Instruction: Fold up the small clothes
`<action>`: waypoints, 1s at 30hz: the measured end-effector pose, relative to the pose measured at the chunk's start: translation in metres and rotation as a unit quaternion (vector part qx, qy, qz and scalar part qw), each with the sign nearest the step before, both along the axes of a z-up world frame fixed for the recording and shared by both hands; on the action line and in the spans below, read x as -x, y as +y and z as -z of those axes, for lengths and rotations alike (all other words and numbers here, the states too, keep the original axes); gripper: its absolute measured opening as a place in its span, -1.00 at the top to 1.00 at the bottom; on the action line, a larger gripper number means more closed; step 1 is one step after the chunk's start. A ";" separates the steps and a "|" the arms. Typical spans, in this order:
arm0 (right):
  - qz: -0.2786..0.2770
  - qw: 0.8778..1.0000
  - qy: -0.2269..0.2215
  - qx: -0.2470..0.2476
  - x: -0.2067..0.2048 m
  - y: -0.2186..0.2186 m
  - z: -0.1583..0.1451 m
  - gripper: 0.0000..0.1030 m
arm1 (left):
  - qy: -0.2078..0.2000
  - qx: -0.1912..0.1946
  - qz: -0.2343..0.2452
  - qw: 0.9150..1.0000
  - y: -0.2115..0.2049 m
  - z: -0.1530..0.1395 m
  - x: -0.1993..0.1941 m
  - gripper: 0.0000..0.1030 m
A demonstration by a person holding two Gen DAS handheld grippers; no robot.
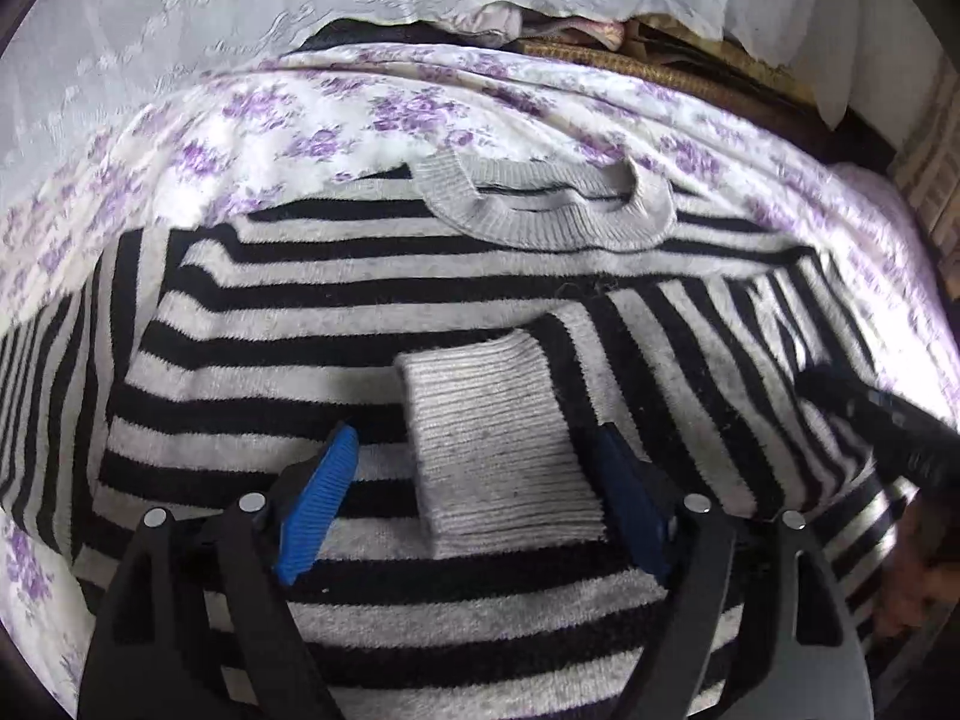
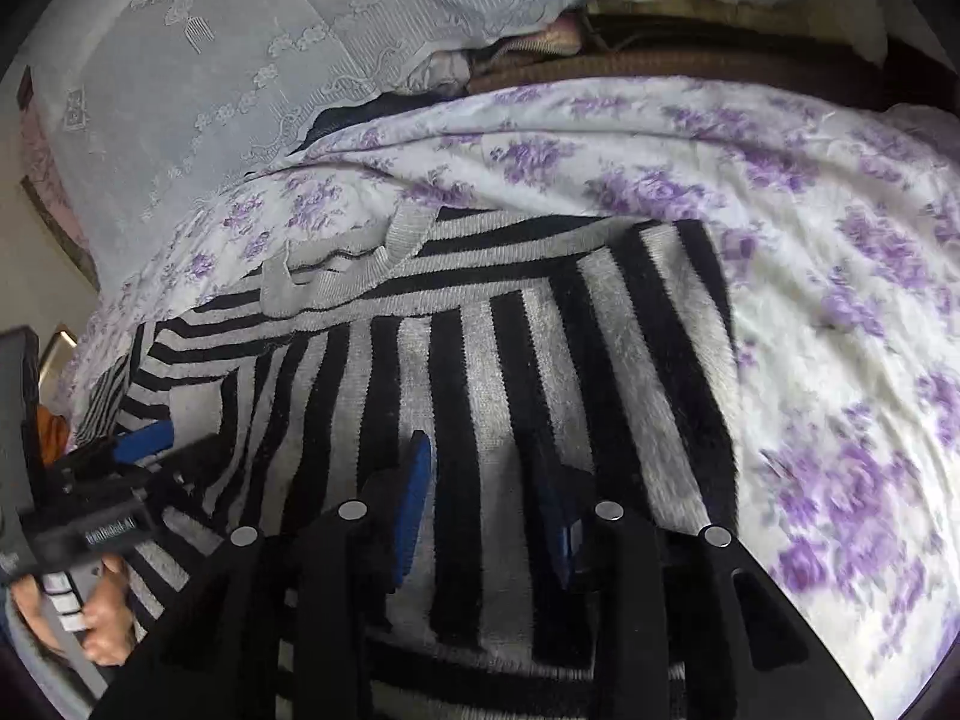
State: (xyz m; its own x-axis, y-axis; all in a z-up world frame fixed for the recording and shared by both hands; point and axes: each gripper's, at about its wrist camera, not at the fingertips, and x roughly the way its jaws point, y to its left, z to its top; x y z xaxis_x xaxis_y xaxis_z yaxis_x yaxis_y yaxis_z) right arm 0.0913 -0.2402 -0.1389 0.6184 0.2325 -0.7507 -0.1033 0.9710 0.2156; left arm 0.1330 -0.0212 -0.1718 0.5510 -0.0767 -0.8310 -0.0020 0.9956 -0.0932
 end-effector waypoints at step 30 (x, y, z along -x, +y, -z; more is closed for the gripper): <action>0.130 0.964 -0.044 -0.230 0.037 -0.090 0.011 -0.93 | -0.043 0.240 -0.438 0.865 0.326 0.010 0.081 -0.83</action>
